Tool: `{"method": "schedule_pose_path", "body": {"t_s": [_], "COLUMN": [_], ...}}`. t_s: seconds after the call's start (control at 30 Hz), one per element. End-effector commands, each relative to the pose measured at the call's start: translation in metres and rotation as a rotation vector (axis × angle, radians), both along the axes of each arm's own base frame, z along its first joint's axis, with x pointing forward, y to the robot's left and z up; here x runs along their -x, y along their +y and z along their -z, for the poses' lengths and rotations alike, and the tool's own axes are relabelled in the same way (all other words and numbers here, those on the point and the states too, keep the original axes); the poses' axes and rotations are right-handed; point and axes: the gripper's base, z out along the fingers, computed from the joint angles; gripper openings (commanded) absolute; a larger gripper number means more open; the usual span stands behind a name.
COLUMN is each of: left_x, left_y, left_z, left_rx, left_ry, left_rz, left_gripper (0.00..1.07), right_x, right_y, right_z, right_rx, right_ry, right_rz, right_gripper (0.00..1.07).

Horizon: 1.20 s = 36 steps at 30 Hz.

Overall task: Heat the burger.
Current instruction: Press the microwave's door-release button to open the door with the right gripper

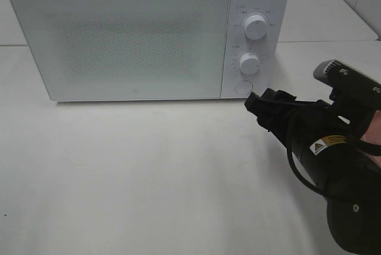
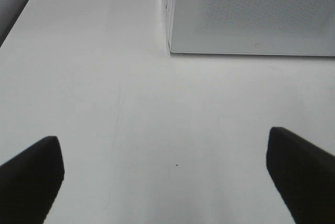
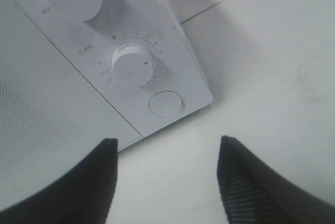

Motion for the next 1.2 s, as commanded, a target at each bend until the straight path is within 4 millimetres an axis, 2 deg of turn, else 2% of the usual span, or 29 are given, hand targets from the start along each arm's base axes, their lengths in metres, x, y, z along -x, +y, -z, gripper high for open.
{"method": "schedule_pose_path", "body": {"t_s": [0.03, 0.07, 0.1, 0.13, 0.2, 0.23, 0.27, 0.33, 0.4, 0.53, 0.6, 0.9, 1.2], "left_x": [0.003, 0.003, 0.003, 0.003, 0.003, 0.003, 0.003, 0.003, 0.003, 0.003, 0.003, 0.003, 0.003], "left_y": [-0.001, -0.001, -0.001, -0.001, -0.001, -0.001, -0.001, -0.001, -0.001, -0.001, -0.001, -0.001, -0.001], "left_z": [0.000, 0.000, 0.000, 0.000, 0.000, 0.000, 0.000, 0.000, 0.000, 0.000, 0.000, 0.000, 0.000], "left_rx": [0.005, 0.005, 0.005, 0.005, 0.005, 0.005, 0.005, 0.005, 0.005, 0.005, 0.005, 0.005, 0.005], "left_ry": [-0.029, -0.029, -0.029, -0.029, -0.029, -0.029, -0.029, -0.029, -0.029, -0.029, -0.029, -0.029, -0.029], "left_rz": [0.008, 0.008, 0.008, 0.008, 0.008, 0.008, 0.008, 0.008, 0.008, 0.008, 0.008, 0.008, 0.008], "left_gripper": [0.98, 0.98, 0.98, 0.98, 0.98, 0.98, 0.98, 0.98, 0.98, 0.98, 0.98, 0.98, 0.98], "right_x": [-0.001, -0.001, 0.000, 0.000, 0.000, 0.000, 0.000, 0.000, 0.001, 0.001, 0.002, -0.004, -0.025], "right_y": [0.002, 0.003, 0.003, 0.003, 0.003, 0.003, 0.004, 0.004, 0.004, 0.005, 0.007, 0.001, 0.003], "right_z": [-0.001, 0.000, 0.000, 0.000, 0.003, 0.003, 0.004, 0.004, 0.005, 0.006, 0.012, 0.014, 0.007], "right_rx": [-0.198, -0.339, -0.406, -0.406, -0.544, -0.544, -0.629, -0.677, -0.812, -0.912, -1.024, -1.015, -0.965], "right_ry": [-0.005, 0.004, 0.011, 0.011, 0.037, 0.037, 0.052, 0.056, 0.060, 0.074, 0.149, 0.169, 0.178], "right_rz": [0.034, 0.060, 0.073, 0.073, 0.103, 0.103, 0.123, 0.134, 0.166, 0.190, 0.224, 0.244, 0.216], "right_gripper": [0.49, 0.42, 0.38, 0.38, 0.24, 0.24, 0.17, 0.12, 0.01, 0.00, 0.00, 0.00, 0.00]}}
